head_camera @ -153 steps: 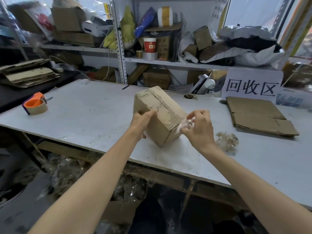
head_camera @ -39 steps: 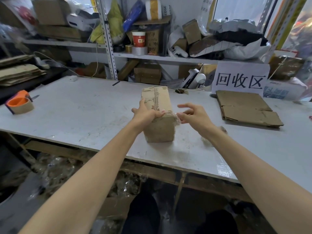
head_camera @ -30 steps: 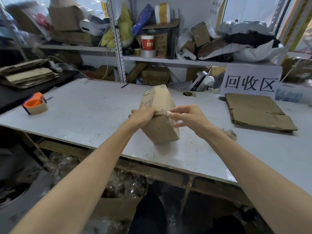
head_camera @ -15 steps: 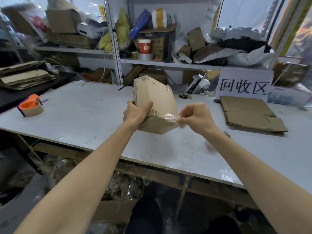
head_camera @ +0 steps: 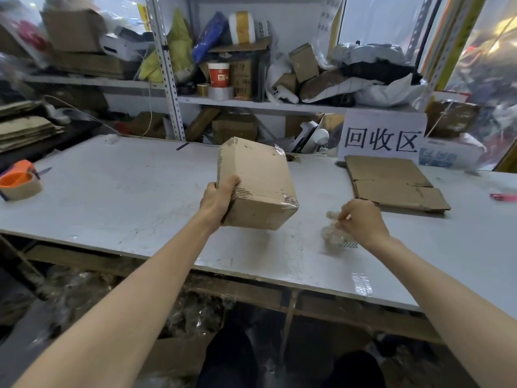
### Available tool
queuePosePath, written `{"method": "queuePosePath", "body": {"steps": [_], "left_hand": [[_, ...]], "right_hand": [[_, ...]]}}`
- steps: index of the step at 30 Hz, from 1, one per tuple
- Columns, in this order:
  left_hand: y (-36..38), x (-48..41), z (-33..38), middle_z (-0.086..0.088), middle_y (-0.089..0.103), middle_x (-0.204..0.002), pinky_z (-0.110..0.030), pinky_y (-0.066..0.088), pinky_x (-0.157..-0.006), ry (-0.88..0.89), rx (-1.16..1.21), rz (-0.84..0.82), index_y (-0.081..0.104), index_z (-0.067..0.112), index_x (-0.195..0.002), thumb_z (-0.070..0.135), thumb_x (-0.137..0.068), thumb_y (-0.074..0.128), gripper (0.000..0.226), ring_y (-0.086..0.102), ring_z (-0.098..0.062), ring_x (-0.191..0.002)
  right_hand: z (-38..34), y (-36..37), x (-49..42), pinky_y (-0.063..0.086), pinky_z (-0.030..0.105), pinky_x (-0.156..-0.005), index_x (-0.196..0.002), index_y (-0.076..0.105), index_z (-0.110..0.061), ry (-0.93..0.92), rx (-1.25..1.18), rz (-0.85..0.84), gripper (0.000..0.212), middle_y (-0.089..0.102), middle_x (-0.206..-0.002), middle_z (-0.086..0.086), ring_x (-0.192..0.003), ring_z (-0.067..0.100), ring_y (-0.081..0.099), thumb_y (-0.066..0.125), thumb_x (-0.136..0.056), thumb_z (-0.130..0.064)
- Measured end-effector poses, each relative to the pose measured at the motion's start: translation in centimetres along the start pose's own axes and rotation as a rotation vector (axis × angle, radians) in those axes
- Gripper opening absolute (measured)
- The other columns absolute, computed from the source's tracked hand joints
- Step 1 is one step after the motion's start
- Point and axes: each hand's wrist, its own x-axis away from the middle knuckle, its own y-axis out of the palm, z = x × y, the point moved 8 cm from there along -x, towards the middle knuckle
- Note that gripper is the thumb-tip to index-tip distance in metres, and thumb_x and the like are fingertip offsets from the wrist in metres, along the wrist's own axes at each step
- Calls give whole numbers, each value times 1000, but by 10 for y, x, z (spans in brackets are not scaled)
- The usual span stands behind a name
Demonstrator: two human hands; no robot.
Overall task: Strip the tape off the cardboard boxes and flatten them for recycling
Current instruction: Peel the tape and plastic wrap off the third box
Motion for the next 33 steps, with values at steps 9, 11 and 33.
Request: {"method": "queuePosePath", "body": {"steps": [9, 11, 33], "left_hand": [[10, -5, -11, -19, 61, -124, -41, 52, -71, -18, 37, -75, 50, 3, -131, 53, -89, 57, 66, 60, -33, -110], [14, -3, -9, -18, 62, -121, -43, 51, -74, -8, 32, -102, 51, 3, -131, 53, -91, 54, 64, 60, -34, -108], [-1, 28, 87, -5, 56, -131, -33, 45, -101, 600, -126, 48, 31, 24, -150, 22, -75, 86, 93, 52, -16, -119]], "right_hand": [[-59, -16, -6, 52, 39, -85, -120, 62, -9, -97, -433, 31, 39, 67, -110, 8, -98, 22, 63, 60, -91, -36], [-78, -1, -4, 54, 35, -82, -132, 51, -15, -78, -569, -148, 54, 63, -114, 6, -99, 21, 62, 67, -86, -39], [-110, -46, 3, 57, 35, -71, -91, 77, -17, -166, -700, 228, 14, 71, -73, -4, -65, 11, 64, 70, -84, -26]]}}
